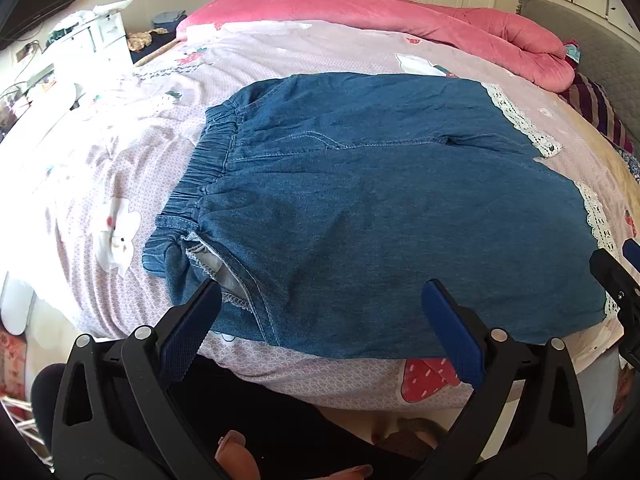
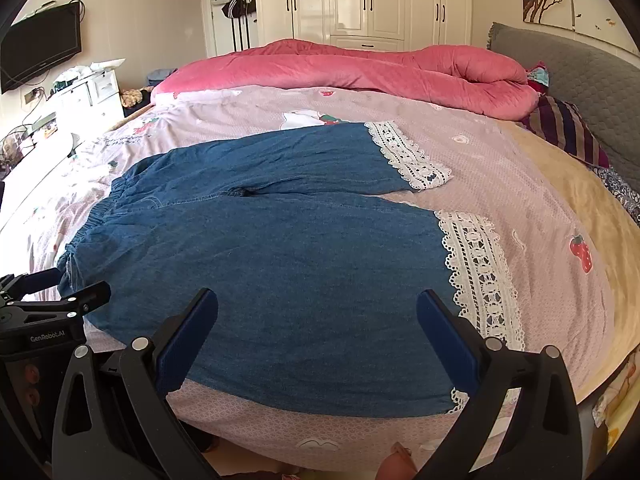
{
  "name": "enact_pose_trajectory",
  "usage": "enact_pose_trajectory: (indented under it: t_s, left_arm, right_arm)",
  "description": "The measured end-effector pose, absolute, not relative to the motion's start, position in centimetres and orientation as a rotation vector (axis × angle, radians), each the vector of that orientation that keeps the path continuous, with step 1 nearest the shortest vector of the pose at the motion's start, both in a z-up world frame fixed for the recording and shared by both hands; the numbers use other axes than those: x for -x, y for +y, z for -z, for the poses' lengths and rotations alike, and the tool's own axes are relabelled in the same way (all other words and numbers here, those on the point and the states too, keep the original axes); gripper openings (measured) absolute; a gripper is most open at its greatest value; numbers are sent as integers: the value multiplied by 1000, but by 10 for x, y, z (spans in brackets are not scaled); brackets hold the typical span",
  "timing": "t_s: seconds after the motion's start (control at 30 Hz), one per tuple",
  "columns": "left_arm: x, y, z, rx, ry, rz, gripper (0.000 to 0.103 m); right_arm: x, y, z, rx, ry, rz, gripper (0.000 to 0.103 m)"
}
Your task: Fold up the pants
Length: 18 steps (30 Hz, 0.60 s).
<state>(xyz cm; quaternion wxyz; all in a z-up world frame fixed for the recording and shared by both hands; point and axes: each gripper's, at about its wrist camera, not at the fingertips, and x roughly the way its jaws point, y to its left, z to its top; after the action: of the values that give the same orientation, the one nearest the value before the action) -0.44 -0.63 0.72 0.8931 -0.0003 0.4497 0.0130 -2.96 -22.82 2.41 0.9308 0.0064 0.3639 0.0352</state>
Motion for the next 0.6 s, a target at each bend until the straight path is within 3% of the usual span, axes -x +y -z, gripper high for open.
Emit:
enact_pose_trajectory:
  t_s: [0.6]
  left_arm:
    - [6, -8, -11, -8, 923, -26, 94]
  right_arm:
    - [30, -227, -27, 1, 740, -70, 99]
